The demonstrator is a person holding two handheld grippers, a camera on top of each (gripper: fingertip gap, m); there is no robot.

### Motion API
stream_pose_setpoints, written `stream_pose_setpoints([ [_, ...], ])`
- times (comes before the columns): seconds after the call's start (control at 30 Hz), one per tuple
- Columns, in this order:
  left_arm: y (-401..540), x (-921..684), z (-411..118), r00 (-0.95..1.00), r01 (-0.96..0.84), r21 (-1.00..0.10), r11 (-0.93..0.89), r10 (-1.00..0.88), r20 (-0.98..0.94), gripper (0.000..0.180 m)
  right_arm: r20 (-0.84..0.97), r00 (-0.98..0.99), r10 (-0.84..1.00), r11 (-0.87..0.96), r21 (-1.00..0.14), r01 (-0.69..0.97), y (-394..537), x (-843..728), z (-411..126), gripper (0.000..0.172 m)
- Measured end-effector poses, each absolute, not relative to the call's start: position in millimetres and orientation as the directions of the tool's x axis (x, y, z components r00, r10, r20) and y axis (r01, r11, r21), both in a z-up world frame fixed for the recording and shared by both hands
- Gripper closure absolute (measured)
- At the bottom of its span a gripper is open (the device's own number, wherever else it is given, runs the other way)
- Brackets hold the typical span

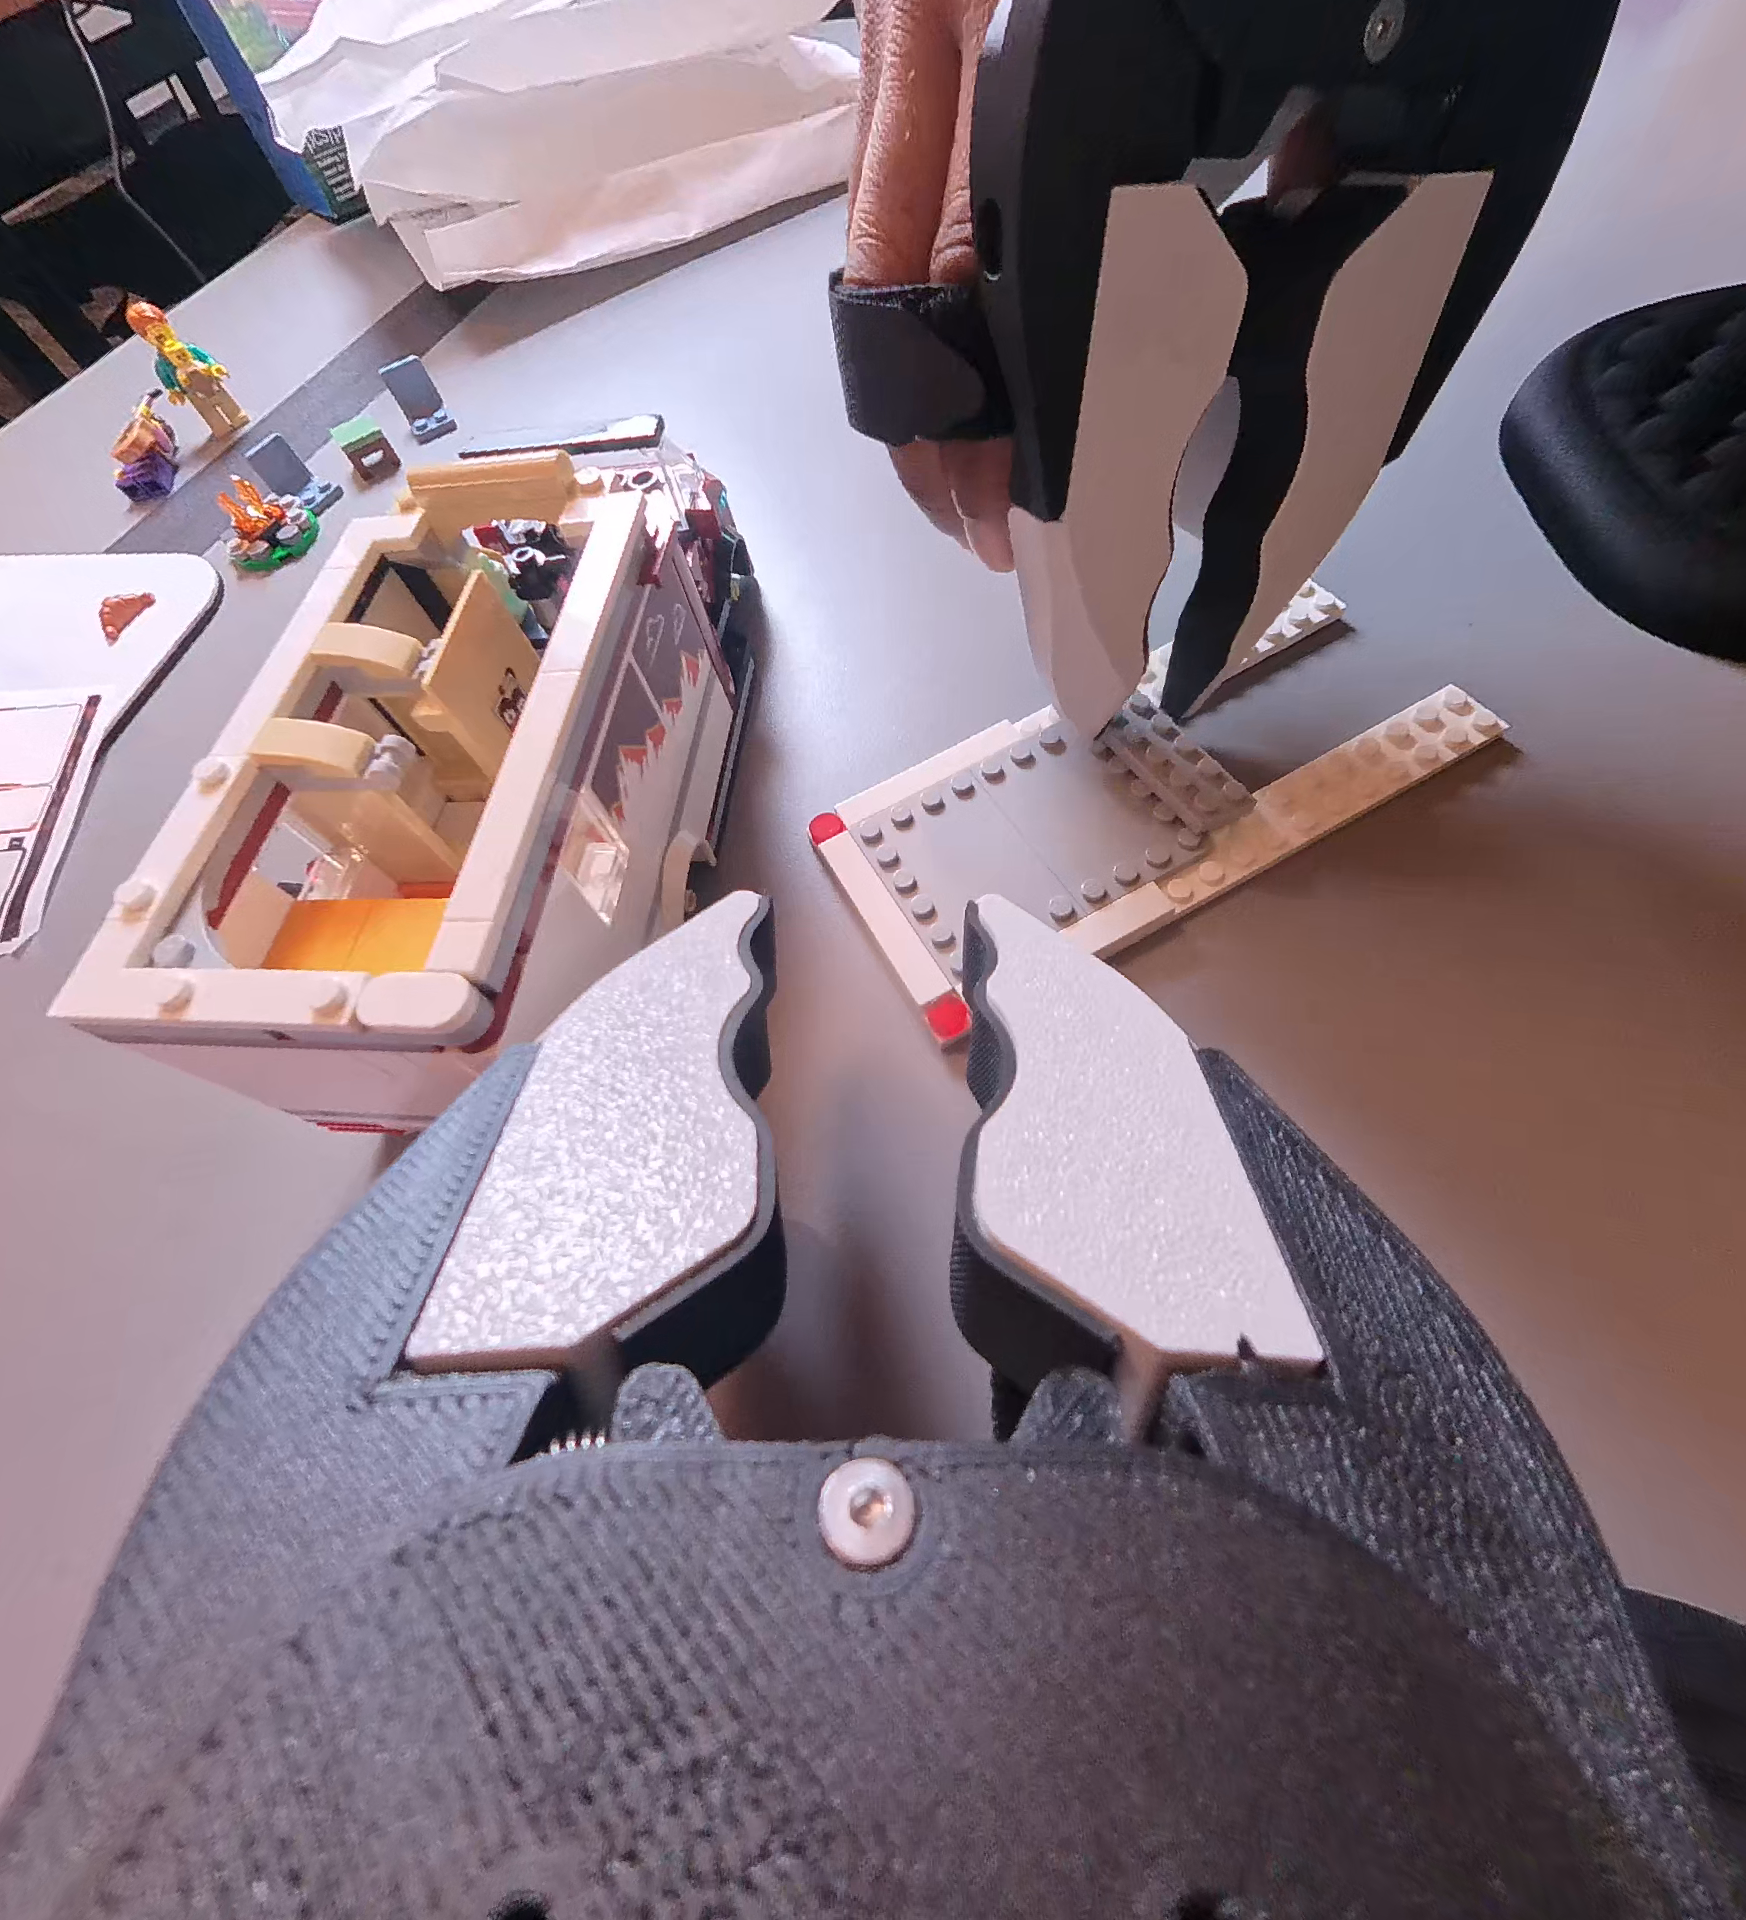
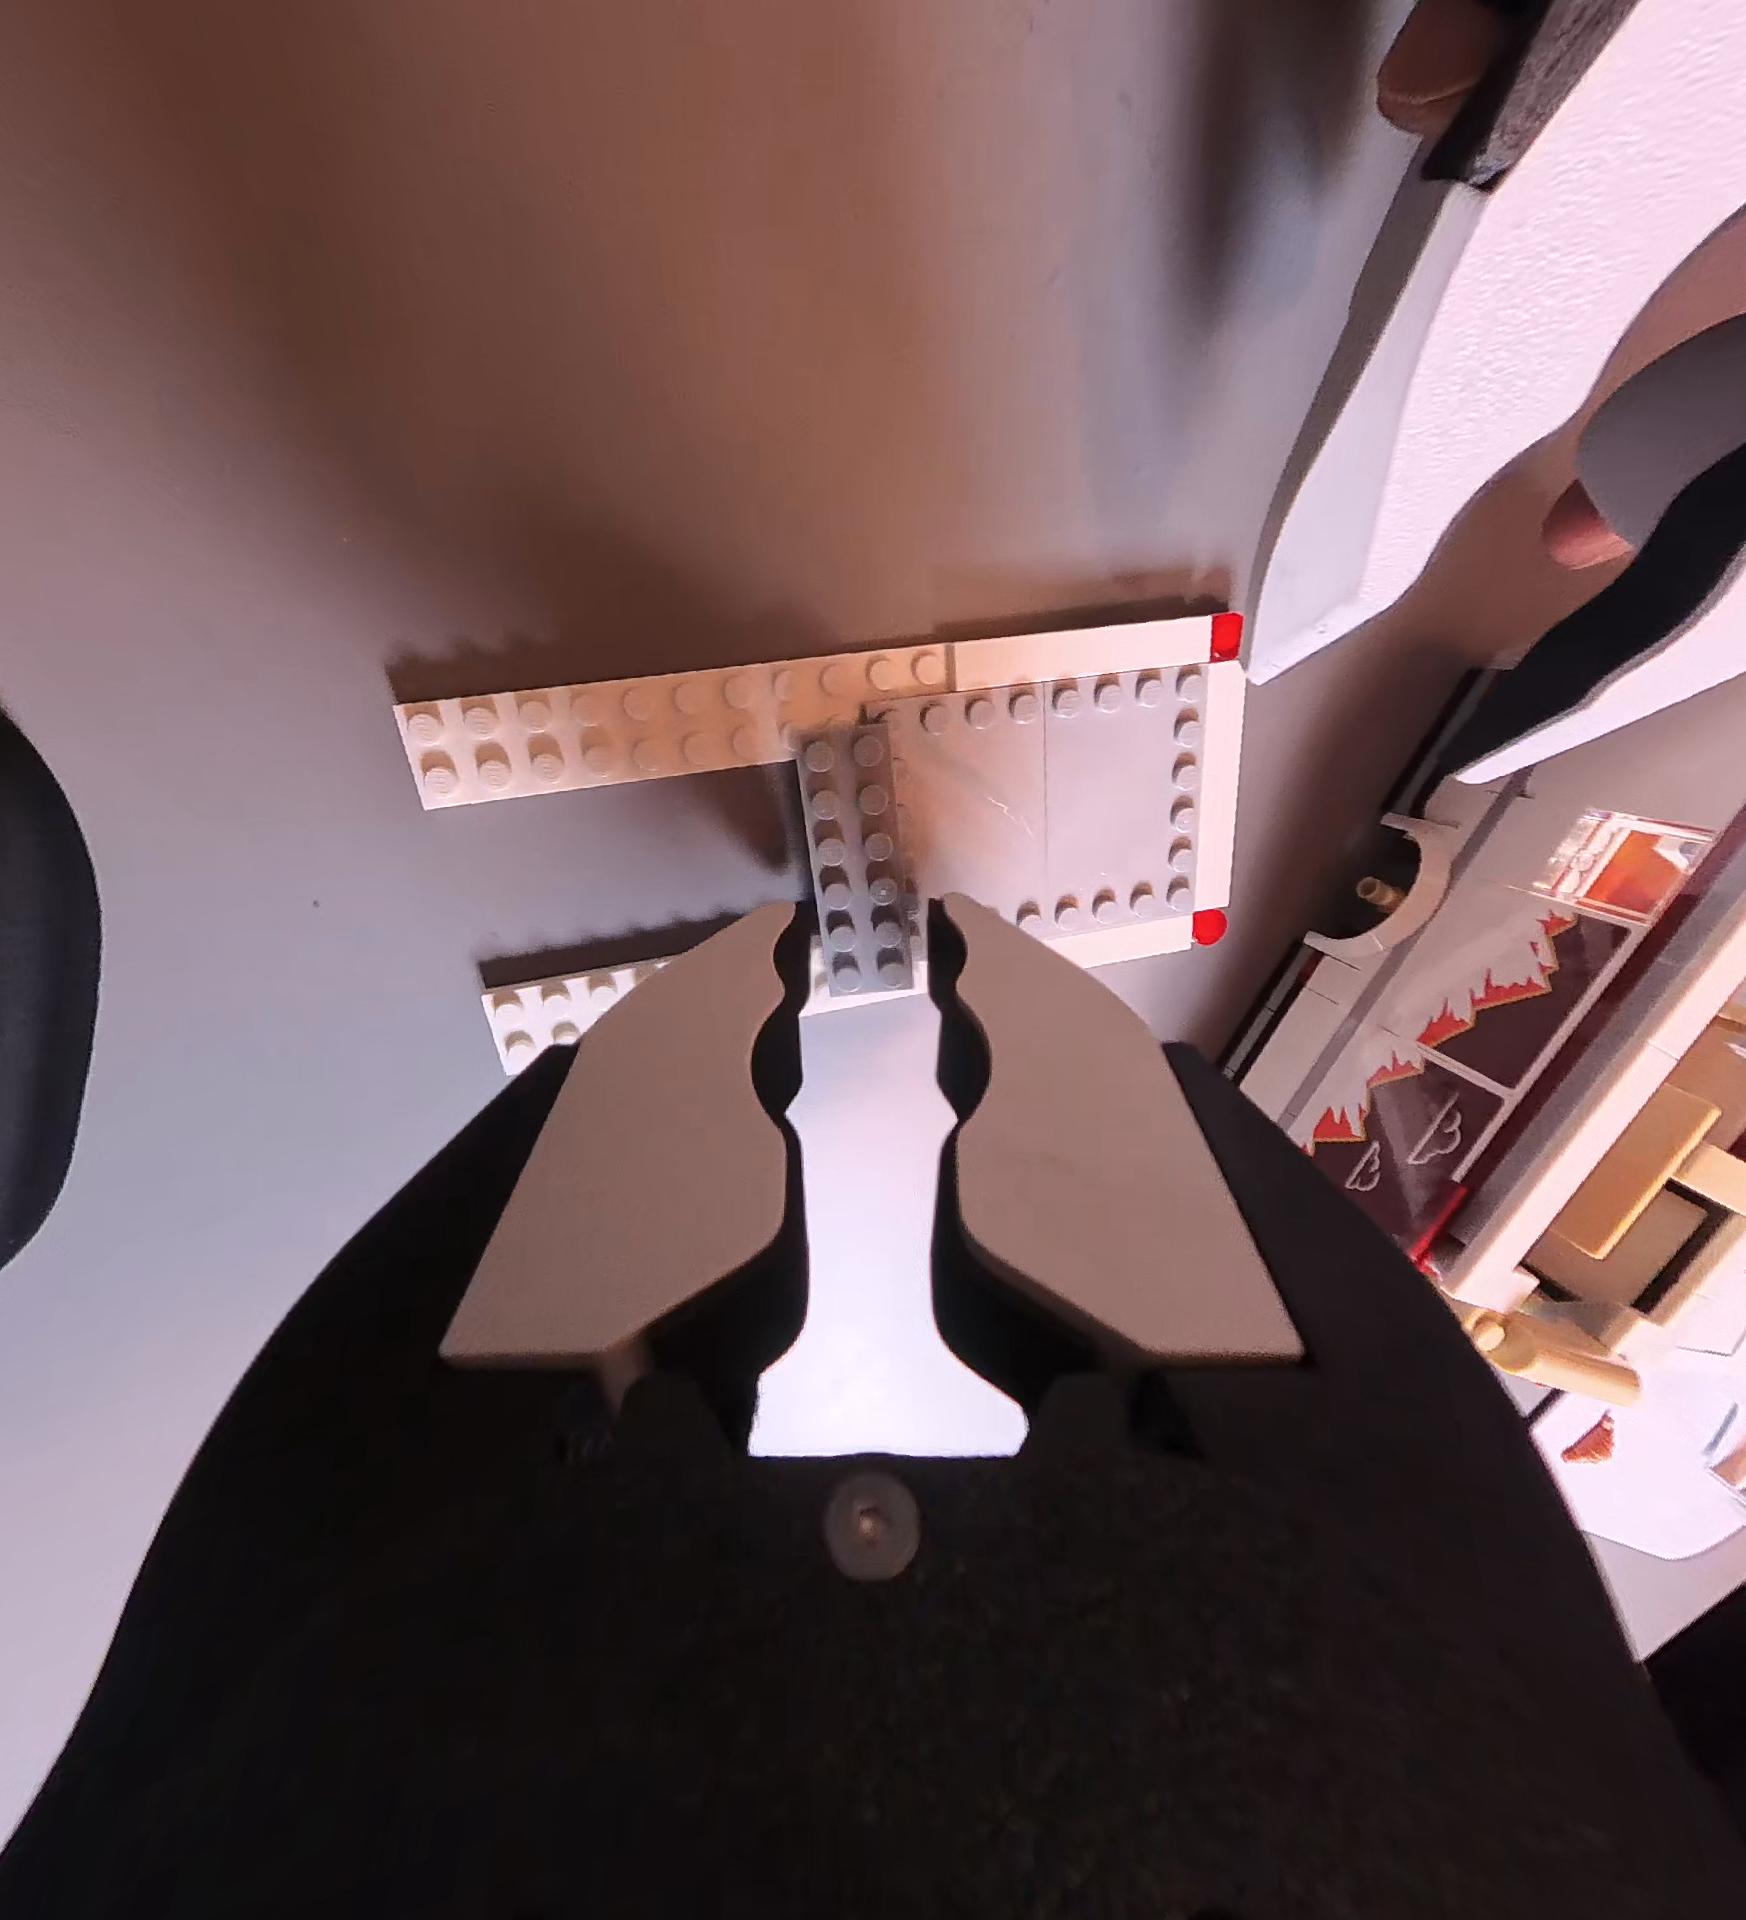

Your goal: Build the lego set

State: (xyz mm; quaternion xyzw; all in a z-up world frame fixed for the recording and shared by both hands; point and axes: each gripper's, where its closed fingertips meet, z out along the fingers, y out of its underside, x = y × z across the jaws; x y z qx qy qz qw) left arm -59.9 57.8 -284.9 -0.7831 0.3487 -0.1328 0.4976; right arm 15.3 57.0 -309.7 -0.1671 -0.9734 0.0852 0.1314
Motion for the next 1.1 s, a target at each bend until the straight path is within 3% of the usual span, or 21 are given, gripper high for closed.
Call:
stream_pose_setpoints([
  [0.13,58,-60,-285,0.722,-0.414,-0.871,-0.263,-0.678,-0.138,0.146,0.267,-0.870,0.414,0.901,-0.258,0.349,61,11,-299,0.146],
  [0.3,57,-61,-291,0.725,-0.438,-0.850,-0.293,-0.675,-0.141,0.142,0.262,-0.707,0.657,0.727,-0.466,0.504,63,15,-283,0.147],
  [0.43,55,-60,-296,0.716,-0.448,-0.834,-0.322,-0.688,-0.118,0.139,0.259,-0.607,0.751,0.623,-0.584,0.521,44,24,-286,0.155],
  [0.57,53,-57,-301,0.700,-0.476,-0.816,-0.328,-0.703,-0.125,0.137,0.296,-0.598,0.745,0.638,-0.577,0.510,36,21,-297,0.155],
  [0.83,52,-57,-300,0.696,-0.484,-0.816,-0.317,-0.705,-0.139,0.137,0.071,-0.625,0.777,0.543,-0.578,0.609,41,15,-302,0.149],
  [1.1,51,-56,-302,0.688,-0.498,-0.809,-0.312,-0.710,-0.149,0.139,0.027,-0.646,0.763,0.545,-0.566,0.619,31,20,-307,0.151],
])
